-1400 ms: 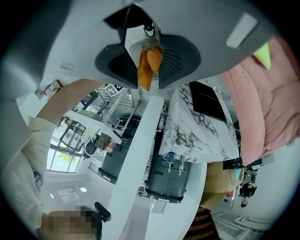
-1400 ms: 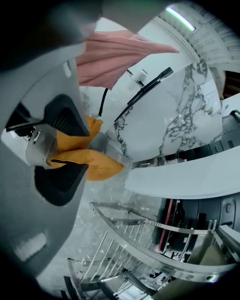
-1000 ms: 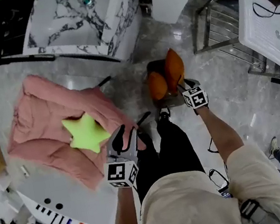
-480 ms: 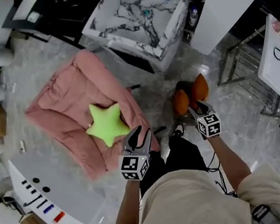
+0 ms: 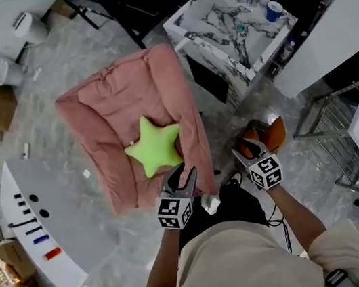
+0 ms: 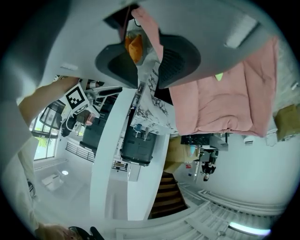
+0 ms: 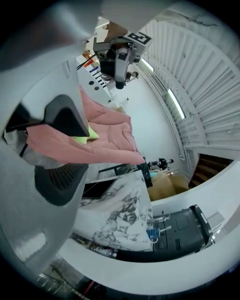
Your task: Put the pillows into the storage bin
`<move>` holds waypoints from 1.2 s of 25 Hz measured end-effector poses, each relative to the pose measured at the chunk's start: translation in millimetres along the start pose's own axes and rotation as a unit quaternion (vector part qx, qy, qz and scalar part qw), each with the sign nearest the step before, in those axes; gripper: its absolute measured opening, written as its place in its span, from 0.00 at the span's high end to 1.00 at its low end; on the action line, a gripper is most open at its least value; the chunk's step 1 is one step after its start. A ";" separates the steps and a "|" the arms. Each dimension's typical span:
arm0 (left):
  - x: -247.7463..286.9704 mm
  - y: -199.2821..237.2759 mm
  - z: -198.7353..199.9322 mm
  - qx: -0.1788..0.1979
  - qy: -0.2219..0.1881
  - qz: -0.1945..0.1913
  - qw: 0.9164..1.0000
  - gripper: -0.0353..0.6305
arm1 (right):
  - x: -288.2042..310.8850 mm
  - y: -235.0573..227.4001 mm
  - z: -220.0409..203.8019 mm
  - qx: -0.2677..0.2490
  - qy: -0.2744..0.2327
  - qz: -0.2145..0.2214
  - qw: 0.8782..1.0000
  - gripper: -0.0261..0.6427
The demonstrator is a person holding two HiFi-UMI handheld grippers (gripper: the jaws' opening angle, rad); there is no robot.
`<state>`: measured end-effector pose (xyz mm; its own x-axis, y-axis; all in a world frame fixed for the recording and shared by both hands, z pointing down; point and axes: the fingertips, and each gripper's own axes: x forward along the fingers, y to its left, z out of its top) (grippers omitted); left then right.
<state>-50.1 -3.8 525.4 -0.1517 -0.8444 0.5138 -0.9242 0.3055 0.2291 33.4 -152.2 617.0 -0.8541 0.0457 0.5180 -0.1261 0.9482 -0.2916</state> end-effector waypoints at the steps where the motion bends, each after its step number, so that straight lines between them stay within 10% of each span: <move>1: -4.1 6.8 -3.1 -0.006 -0.004 0.002 1.000 0.72 | 5.0 10.5 1.1 -0.005 0.004 0.007 1.000 0.69; 30: -146.6 247.9 -45.4 -0.026 -0.037 -0.022 0.999 0.72 | 121.6 218.3 73.2 0.015 -0.010 -0.062 0.998 0.73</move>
<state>-241.1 215.7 544.4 -0.1394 -0.8868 0.4407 -0.9110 0.2893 0.2940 -134.9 37.3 557.5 -0.8410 -0.0774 0.5355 -0.2459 0.9363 -0.2508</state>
